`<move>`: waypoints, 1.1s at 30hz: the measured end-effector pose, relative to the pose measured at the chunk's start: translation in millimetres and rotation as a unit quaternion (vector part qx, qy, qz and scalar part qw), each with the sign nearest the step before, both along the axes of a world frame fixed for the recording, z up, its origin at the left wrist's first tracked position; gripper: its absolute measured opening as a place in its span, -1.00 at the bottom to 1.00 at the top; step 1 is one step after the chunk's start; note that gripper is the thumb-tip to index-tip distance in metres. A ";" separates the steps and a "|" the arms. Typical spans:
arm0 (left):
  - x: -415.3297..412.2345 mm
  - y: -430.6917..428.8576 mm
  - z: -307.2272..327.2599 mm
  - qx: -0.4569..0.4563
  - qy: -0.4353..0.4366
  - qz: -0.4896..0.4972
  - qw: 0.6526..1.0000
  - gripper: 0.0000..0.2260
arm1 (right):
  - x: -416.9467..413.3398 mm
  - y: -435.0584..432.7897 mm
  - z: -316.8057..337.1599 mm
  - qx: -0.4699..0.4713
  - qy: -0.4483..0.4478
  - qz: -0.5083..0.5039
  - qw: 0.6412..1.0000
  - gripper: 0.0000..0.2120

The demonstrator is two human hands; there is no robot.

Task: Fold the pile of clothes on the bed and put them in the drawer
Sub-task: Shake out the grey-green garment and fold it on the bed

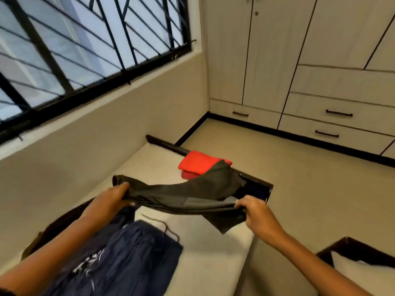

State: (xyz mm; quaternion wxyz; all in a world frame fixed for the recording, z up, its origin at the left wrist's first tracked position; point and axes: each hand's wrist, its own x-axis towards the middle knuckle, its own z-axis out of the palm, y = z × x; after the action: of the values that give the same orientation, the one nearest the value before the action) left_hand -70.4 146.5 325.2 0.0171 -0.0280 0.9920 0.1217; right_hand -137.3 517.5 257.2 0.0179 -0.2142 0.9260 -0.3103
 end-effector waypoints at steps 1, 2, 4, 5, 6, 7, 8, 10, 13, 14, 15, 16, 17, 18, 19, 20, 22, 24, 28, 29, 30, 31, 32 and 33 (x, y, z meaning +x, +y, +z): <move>19.0 -10.5 -26.1 -0.014 -0.004 0.011 1.000 -0.77 | 20.2 -8.8 -21.3 0.002 -0.012 0.020 1.000 -0.66; 38.5 -19.7 -51.3 -0.041 -0.016 0.015 0.999 -0.67 | 41.3 -16.6 -40.7 0.004 -0.018 0.030 0.999 -0.67; 84.5 -29.4 -103.4 -0.100 -0.051 0.035 0.993 -0.59 | 86.7 -33.2 -83.2 -0.001 -0.023 0.049 0.999 -0.67; 105.6 -32.2 -125.8 -0.125 -0.074 0.041 0.989 -0.61 | 107.9 -40.6 -105.5 -0.005 -0.028 0.060 0.998 -0.66; 126.5 -36.3 -152.0 -0.135 -0.095 0.042 0.985 -0.65 | 129.0 -47.6 -129.4 0.004 -0.037 0.077 0.996 -0.65; 144.7 -40.5 -173.6 -0.142 -0.103 0.039 0.984 -0.68 | 149.2 -53.0 -150.2 0.008 -0.045 0.088 0.995 -0.64; 162.3 -46.1 -195.5 -0.148 -0.107 0.039 0.982 -0.67 | 168.6 -58.7 -170.1 0.012 -0.050 0.103 0.993 -0.62; 198.1 -53.3 -233.4 -0.161 -0.130 0.060 0.976 -0.57 | 205.1 -67.7 -209.0 0.002 -0.057 0.150 0.987 -0.58; 242.4 -59.7 -279.7 -0.145 -0.172 0.112 0.968 -0.52 | 247.7 -82.6 -255.1 0.059 -0.013 0.192 0.980 -0.51; 256.0 -58.6 -292.6 -0.130 -0.160 0.125 0.970 -0.52 | 259.8 -88.1 -263.4 0.083 -0.013 0.211 0.974 -0.49; 266.2 -55.7 -302.6 -0.124 -0.153 0.134 0.971 -0.52 | 270.1 -92.5 -270.4 0.101 -0.020 0.229 0.968 -0.45; 275.2 -53.5 -311.7 -0.128 -0.172 0.136 0.967 -0.51 | 278.2 -97.0 -275.9 0.117 -0.025 0.239 0.964 -0.41; 285.8 -52.0 -323.5 -0.132 -0.200 0.143 0.960 -0.49 | 286.6 -103.0 -282.7 0.132 -0.029 0.246 0.960 -0.42; 293.6 -52.8 -335.6 -0.123 -0.219 0.151 0.956 -0.47 | 292.2 -108.0 -288.4 0.145 -0.024 0.254 0.956 -0.44; 301.0 -54.2 -348.2 -0.103 -0.230 0.160 0.954 -0.44 | 296.6 -112.1 -293.9 0.156 -0.030 0.263 0.952 -0.45; 308.4 -54.9 -359.1 -0.077 -0.233 0.176 0.953 -0.42 | 301.7 -115.7 -300.8 0.167 -0.040 0.274 0.946 -0.44; 310.6 -52.1 -368.8 -0.038 -0.227 0.201 0.952 -0.37 | 303.6 -116.8 -305.2 0.196 -0.040 0.288 0.936 -0.38; 308.9 -50.9 -378.2 -0.022 -0.234 0.221 0.947 -0.36 | 301.7 -119.1 -314.8 0.216 -0.034 0.300 0.928 -0.36; 298.3 -46.4 -381.8 -0.058 -0.259 0.265 0.927 -0.48 | 294.1 -118.1 -327.6 0.194 -0.039 0.330 0.923 -0.55; 293.4 -46.4 -381.0 -0.061 -0.244 0.278 0.927 -0.54 | 288.4 -116.8 -329.4 0.164 -0.018 0.332 0.929 -0.70; 287.6 -44.5 -379.0 -0.062 -0.233 0.284 0.928 -0.60 | 281.7 -115.4 -331.2 0.146 -0.014 0.330 0.933 -0.77; 280.1 -41.4 -377.0 -0.067 -0.222 0.277 0.932 -0.64 | 273.0 -113.9 -333.0 0.136 -0.018 0.322 0.937 -0.72; 267.9 -38.4 -374.1 -0.072 -0.209 0.264 0.939 -0.67 | 259.2 -112.9 -332.5 0.134 -0.027 0.310 0.941 -0.66; 256.7 -35.5 -371.3 -0.075 -0.193 0.246 0.947 -0.70 | 245.5 -111.2 -328.1 0.128 -0.028 0.289 0.948 -0.64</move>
State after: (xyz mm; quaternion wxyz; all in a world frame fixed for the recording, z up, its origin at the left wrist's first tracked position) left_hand 186.3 111.1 -46.1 0.1759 -0.2958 0.9381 0.0397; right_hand 108.2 406.4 -70.8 0.1599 -0.4602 0.8554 -0.1760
